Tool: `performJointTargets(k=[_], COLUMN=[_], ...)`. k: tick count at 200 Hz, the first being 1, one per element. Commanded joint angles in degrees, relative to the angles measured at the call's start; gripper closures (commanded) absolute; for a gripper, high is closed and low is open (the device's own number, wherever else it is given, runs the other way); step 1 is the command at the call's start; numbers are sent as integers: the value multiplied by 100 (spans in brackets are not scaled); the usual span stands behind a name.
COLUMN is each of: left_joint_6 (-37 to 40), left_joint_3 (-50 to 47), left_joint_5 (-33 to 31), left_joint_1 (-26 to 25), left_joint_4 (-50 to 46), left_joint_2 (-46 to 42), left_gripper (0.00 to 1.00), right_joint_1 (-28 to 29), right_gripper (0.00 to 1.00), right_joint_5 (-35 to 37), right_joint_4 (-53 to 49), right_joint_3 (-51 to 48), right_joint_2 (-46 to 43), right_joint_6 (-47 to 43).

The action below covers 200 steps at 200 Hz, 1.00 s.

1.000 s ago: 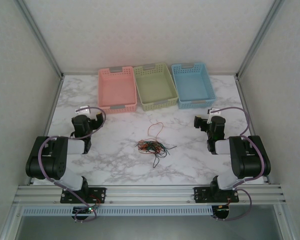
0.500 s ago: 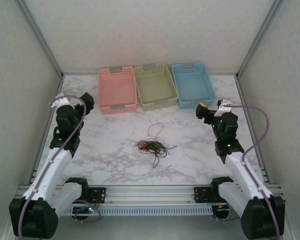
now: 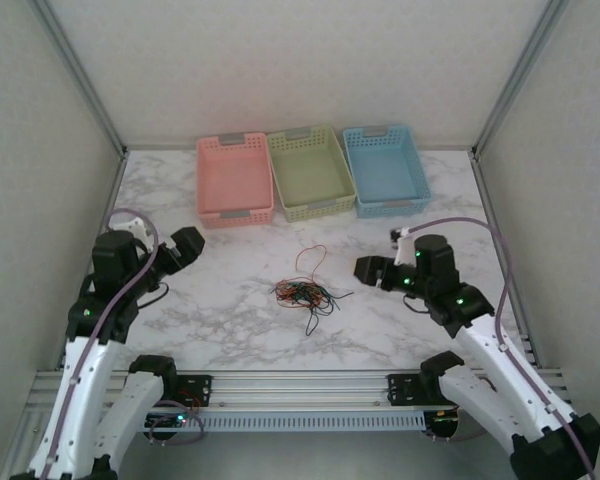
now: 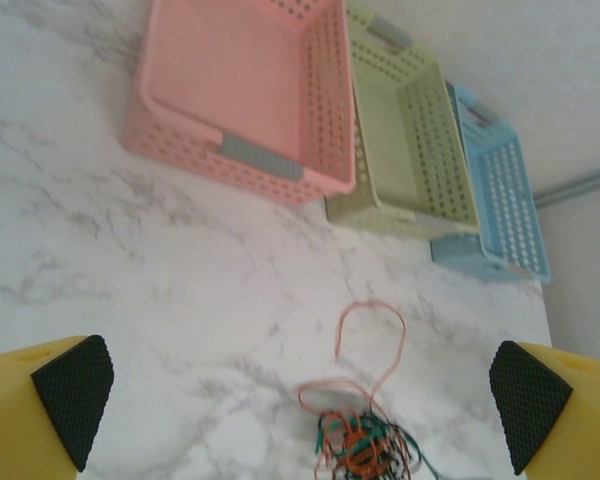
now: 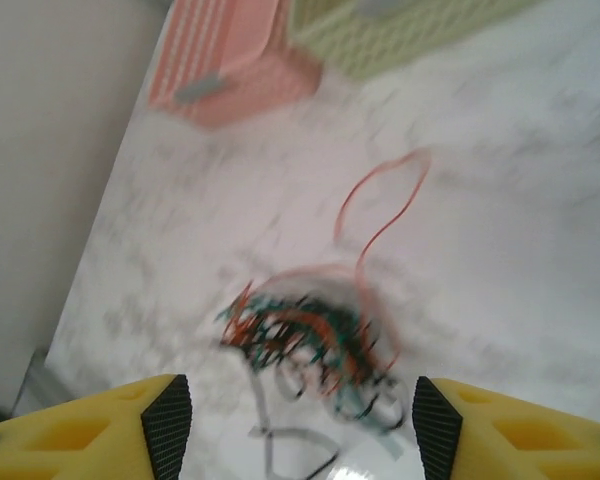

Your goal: Untangle the cables

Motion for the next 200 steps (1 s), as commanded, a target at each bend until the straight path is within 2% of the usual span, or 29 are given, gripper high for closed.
performJointTargets(k=[1,33,48,80,104,139,181,200], left_joint_6=[37,99,116,154,177,158,169,167], left_joint_3=[-43,-16,-22,-92,-84,-139,-137,-146], left_joint_5=[182,223,440,340,251,130,161,143], left_joint_1=[-294,-330,-331,-331,-334,-337,-333,-330], left_joint_4=[-510,-481,-385,-407,-431,-414,-414,-396], left_joint_2=[-154,254,242,32,-115,-402,-430,-494], left_gripper=[0,2,1,1,1,1,0,0], right_joint_1=[769,1999,2508,3218,3317,3311,3335,3332], right_gripper=[41,44,44,46,50,57,60,65], right_joint_5=[140,930,1356,2011,2443,2463,2645,2708], right_joint_4=[-321,397,540,357,-87,-110,-329,-388], right_joint_3=[-160,-301,-131,534,908,991,1123,1179], right_joint_2=[-63,388,958,2165,2683,2933,3118,3190], right_joint_6=[635,1192,1216,1060,1170,1332,1387,1398])
